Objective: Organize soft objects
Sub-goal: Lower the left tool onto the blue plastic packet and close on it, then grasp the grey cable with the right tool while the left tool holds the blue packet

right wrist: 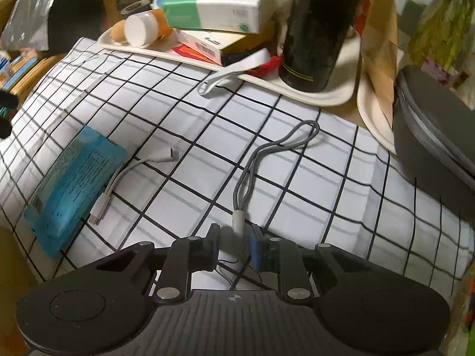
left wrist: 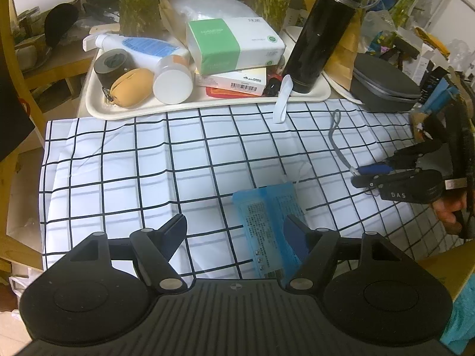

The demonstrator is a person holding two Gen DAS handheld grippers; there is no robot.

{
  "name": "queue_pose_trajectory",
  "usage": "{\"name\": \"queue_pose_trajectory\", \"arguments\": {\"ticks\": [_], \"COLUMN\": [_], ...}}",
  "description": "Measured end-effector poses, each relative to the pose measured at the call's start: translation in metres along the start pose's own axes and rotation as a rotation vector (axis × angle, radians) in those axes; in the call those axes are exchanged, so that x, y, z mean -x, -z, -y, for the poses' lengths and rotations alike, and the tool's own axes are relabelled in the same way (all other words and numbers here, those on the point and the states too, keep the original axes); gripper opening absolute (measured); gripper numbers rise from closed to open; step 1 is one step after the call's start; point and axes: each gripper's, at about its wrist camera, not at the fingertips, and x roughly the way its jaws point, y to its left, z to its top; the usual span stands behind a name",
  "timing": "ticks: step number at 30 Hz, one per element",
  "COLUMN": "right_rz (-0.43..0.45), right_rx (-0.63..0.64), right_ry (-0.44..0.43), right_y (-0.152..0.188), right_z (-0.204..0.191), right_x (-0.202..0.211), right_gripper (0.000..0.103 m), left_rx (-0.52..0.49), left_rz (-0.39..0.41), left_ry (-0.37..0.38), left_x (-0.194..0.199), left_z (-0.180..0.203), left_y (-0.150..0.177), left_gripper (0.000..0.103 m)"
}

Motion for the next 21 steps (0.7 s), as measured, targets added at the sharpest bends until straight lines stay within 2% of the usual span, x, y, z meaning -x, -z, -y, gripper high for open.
{"name": "queue_pose_trajectory", "arguments": {"ticks": [5,8,16,21], "right_rz": [-0.011,-0.005,-0.011,0.010], "right_rx": [-0.023,-0.014,0.012,0.019], "right_ry": [0.013,0.020,0.022,0.021], "right_y": [-0.002,-0.001,0.003,0.001], "right_z": [0.000,0.000,-0.002,-0.003], "right_x": [-0.001,-0.001,0.004,0.013], "right_gripper": [0.020,0.010,0.010,0.010], "left_rx": [-0.019,-0.039,-0.029,-0.015], "left_rz": [-0.033,-0.041,-0.103,-0.144], "left_ry": [0.004,0.005,0.056,0.099], "left_x": [-0.009,-0.013,-0.031,-0.047], "left_z": [0.003,0.006,0.005,0.002], "left_y": [0.000,0.001,-0.002,-0.010], "left_gripper": [0.071,0.071,0.072,0.077]}}
